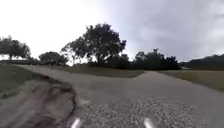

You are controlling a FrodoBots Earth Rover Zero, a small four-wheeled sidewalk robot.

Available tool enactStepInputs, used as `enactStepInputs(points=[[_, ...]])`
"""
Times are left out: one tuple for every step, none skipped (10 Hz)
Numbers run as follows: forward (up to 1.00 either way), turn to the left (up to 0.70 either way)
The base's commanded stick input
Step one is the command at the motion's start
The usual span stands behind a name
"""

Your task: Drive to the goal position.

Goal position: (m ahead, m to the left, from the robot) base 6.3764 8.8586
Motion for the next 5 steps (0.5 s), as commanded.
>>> enactStepInputs(points=[[1.00, 0.40], [1.00, 0.40], [1.00, 0.40], [1.00, 0.40], [1.00, 0.40]])
